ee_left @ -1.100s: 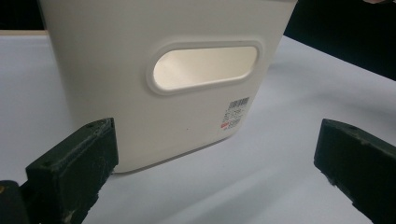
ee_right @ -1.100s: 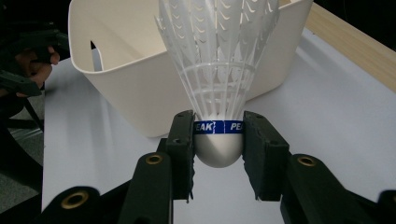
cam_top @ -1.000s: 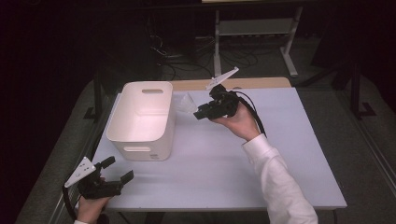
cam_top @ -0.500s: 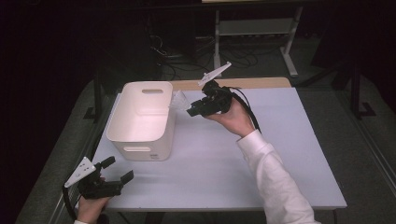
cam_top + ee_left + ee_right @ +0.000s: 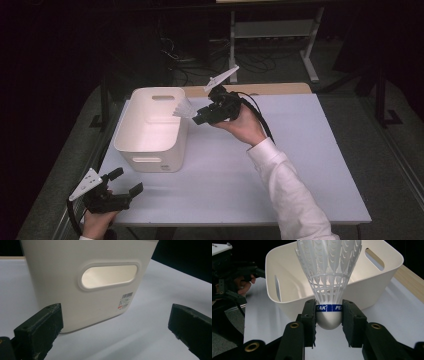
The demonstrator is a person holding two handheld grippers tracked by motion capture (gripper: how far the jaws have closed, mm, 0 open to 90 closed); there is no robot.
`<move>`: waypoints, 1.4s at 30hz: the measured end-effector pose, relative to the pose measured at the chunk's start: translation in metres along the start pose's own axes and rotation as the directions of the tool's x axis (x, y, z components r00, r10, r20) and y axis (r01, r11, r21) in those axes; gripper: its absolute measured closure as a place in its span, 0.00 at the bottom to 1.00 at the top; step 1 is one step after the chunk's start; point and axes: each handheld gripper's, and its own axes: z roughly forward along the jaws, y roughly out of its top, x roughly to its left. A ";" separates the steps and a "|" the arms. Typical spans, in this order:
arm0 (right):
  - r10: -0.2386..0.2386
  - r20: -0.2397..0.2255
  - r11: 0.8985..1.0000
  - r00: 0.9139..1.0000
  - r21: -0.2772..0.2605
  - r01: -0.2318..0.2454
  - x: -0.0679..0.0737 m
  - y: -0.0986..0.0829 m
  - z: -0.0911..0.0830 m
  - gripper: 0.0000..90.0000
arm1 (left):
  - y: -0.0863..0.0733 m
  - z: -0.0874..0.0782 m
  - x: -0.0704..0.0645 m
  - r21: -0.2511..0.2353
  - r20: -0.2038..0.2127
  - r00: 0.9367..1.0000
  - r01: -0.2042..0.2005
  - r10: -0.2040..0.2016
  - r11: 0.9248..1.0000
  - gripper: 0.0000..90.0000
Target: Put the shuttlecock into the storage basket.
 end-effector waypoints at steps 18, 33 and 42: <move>-0.018 -0.052 1.000 0.998 -0.016 0.017 0.011 0.011 0.015 0.71 | 0.000 -0.001 0.000 0.012 0.001 1.000 -0.010 0.010 1.000 0.00; -0.043 -0.074 0.999 0.996 0.001 0.043 0.023 0.022 0.030 0.71 | 0.000 0.000 0.000 0.011 0.006 1.000 -0.009 0.009 1.000 0.00; -0.055 -0.090 0.998 0.994 0.009 0.056 0.028 0.027 0.038 0.71 | 0.000 -0.001 0.000 0.014 0.007 1.000 -0.011 0.011 1.000 0.00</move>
